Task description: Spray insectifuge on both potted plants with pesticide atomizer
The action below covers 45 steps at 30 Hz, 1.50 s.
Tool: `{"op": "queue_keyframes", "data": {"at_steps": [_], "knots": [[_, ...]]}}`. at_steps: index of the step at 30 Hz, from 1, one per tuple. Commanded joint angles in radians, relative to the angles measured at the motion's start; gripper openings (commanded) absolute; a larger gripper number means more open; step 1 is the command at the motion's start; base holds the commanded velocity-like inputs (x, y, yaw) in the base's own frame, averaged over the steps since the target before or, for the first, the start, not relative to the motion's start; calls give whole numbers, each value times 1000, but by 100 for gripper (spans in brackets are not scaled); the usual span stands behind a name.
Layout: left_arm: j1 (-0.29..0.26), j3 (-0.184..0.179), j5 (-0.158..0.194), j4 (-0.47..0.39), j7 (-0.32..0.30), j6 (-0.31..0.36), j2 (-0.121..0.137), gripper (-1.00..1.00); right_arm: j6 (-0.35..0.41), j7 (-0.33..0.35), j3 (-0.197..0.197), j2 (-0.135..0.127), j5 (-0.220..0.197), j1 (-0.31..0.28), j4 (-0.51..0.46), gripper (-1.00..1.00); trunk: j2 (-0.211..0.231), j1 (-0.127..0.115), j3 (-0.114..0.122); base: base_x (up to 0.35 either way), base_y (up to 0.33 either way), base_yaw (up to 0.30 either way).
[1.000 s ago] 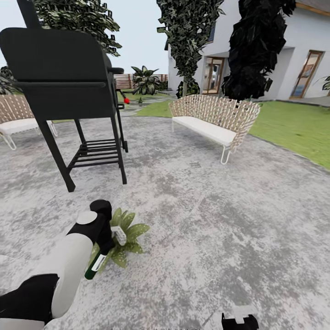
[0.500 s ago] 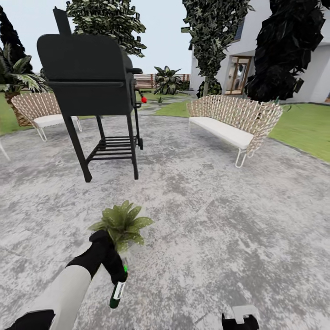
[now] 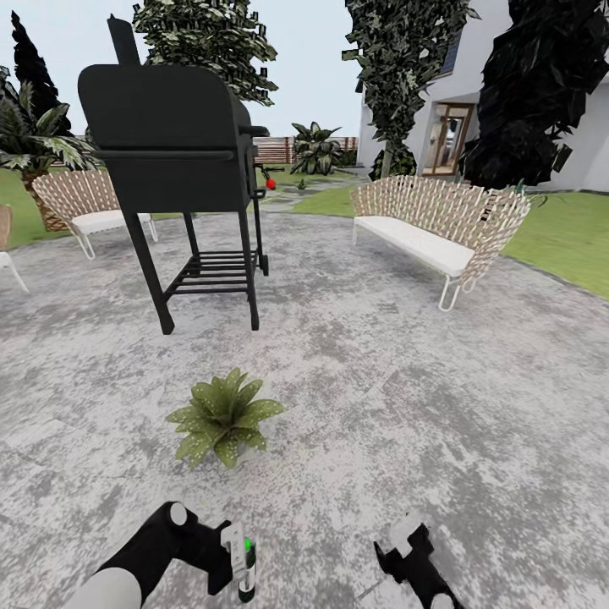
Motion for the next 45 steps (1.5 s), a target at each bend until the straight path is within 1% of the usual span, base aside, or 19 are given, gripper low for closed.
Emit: {"op": "queue_keyframes", "data": {"at_steps": [1, 2, 4, 5, 6, 7, 9, 10, 17, 18, 24, 26, 28, 30, 32, 34, 36, 40, 45], "knots": [[0, 7, 1, 0, -4, -13, -2, -100, 2, 85, 13, -2, 29, -1, -35, 100, 0, 0, -1, 0, 0, 0], [0, 7, 6, 0, -5, -14, -2, -100, 3, 154, 16, -6, 38, -1, -62, 100, 0, 0, -1, 0, 0, 0], [0, 6, 10, 0, -5, -17, 0, -100, 4, 355, 19, -15, 51, -1, -147, 100, 0, 0, -1, 0, 0, 0], [-1, 6, 10, 0, -6, -17, 2, -100, 4, 435, 19, -17, 54, -1, -183, 100, 0, 0, -1, 0, 0, 0], [-1, 6, 11, 0, -7, -17, 8, -100, 4, 506, 20, -18, 56, -1, -217, 100, 0, 0, -1, 0, 0, 0], [-1, 6, 12, 0, -9, -18, 13, -100, 5, 550, 20, -19, 59, -2, -239, 100, 0, 0, -1, 0, 0, 0], [-1, 6, 14, 0, -14, -18, 27, -100, 8, 720, 20, -19, 67, -4, -334, 100, 0, 0, -1, 0, 0, 0], [-1, 5, 14, 0, -14, -18, 28, -100, 7, 751, 19, -20, 68, -4, -356, 100, 0, 0, -1, 0, 0, 0], [0, 2, 12, 0, -11, -21, 28, -100, 8, 783, 20, -14, 69, -4, -379, 100, 0, 0, -1, 0, 0, 0], [0, 1, 12, 0, -10, -22, 28, -100, 7, 784, 20, -13, 69, -4, -379, -100, 0, 0, -1, 0, 0, 0], [0, -4, 12, 1, -5, -24, 26, -100, 9, 787, 22, -9, 69, -4, -385, -100, 0, 0, -1, 0, 0, 0], [0, -5, 12, 2, -4, -25, 26, -100, 9, 819, 24, -1, 69, -4, -389, -100, 0, 0, -1, 0, 0, 0], [0, -5, 12, 5, -4, -61, 26, -100, 18, 857, 24, 22, 69, -4, -409, -100, 0, 0, -1, 0, 0, 0], [1, -5, 12, 24, -3, -101, 25, -100, 76, 871, 24, 50, 69, -5, -422, -100, 0, 0, -1, 0, 0, 0], [1, -2, 12, 35, 7, -114, 25, -100, 124, 876, 29, 77, 72, -6, -430, -100, 0, 0, -1, 0, 0, 0], [1, -3, 12, 38, 23, -118, 26, -100, 142, 877, 75, 92, 103, -6, -435, -100, 0, 0, -1, 0, 0, 0], [1, -3, 11, 39, 27, -120, 27, -100, 145, 877, 94, 105, 114, -6, -436, -100, 0, 0, -1, 0, 0, 0], [1, -6, 10, 39, 30, -135, 26, -100, 147, 877, 102, 114, 118, -6, -437, -100, 0, 0, -1, 0, 0, 0], [1, -8, 1, 36, 30, -138, 14, -100, 147, 878, 102, 116, 118, -6, -452, -100, 0, 0, -1, 0, 0, 0]]}}
